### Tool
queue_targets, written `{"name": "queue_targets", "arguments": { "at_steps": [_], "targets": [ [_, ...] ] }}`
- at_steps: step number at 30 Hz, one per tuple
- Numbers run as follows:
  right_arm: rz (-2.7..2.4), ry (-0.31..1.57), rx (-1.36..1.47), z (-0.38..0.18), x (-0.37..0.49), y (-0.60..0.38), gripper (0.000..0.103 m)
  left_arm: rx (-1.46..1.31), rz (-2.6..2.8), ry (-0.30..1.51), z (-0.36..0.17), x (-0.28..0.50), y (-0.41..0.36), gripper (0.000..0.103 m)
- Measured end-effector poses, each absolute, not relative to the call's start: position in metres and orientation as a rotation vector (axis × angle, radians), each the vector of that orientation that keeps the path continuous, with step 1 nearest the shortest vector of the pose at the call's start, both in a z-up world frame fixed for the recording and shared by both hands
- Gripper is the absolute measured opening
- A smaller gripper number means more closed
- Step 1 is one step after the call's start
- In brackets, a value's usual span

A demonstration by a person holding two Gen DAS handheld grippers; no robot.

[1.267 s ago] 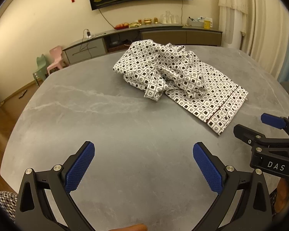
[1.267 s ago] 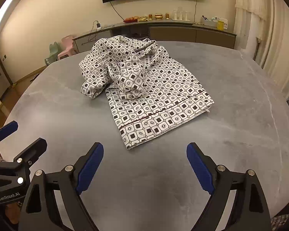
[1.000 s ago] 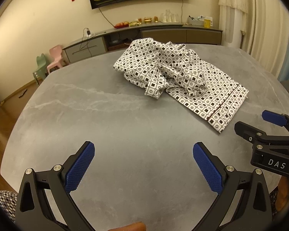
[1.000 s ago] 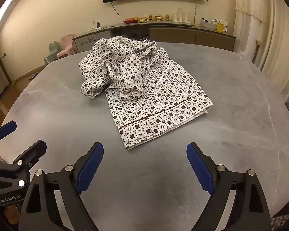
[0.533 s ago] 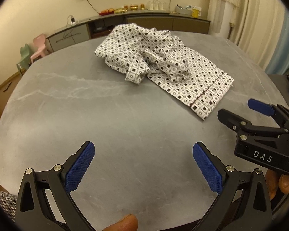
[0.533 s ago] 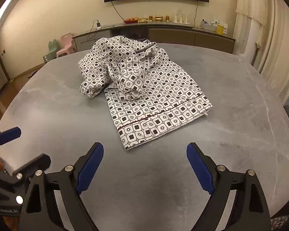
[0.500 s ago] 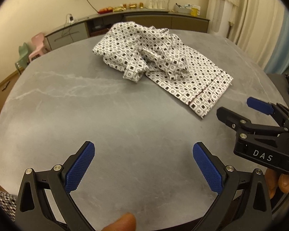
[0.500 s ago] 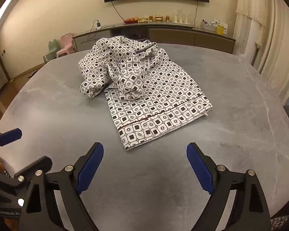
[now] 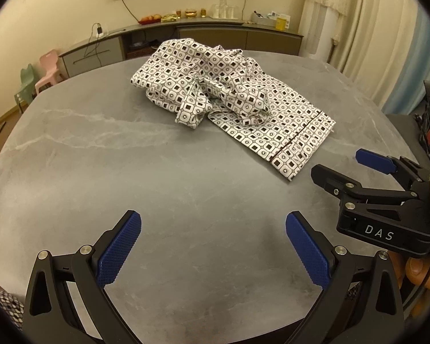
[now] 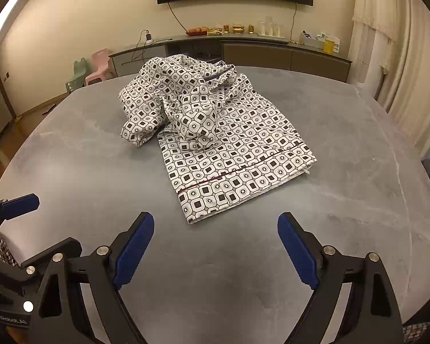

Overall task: Fold clothes
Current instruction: 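Move both grippers toward the crumpled white patterned garment, then grasp the garment edge with the left gripper while the right gripper grasps another edge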

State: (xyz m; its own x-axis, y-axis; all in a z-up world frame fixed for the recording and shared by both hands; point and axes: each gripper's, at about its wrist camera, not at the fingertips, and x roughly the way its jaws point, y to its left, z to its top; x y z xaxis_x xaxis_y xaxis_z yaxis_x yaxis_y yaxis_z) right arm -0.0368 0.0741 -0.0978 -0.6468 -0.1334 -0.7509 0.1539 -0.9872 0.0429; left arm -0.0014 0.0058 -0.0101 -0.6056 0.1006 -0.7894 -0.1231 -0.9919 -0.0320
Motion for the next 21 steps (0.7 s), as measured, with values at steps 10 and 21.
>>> {"name": "queue_targets", "arguments": {
  "at_steps": [10,21],
  "targets": [
    [-2.701,0.044,1.218,-0.0974,-0.0349,0.0724,0.088,-1.337,2.719,0.037,-0.0084,-0.0002,0.0013,0.038],
    [-2.649,0.049,1.238,-0.102,-0.0358,0.0674,0.023,-1.281,2.747,0.071,-0.0052,0.0032,0.0035,0.006]
  ]
}}
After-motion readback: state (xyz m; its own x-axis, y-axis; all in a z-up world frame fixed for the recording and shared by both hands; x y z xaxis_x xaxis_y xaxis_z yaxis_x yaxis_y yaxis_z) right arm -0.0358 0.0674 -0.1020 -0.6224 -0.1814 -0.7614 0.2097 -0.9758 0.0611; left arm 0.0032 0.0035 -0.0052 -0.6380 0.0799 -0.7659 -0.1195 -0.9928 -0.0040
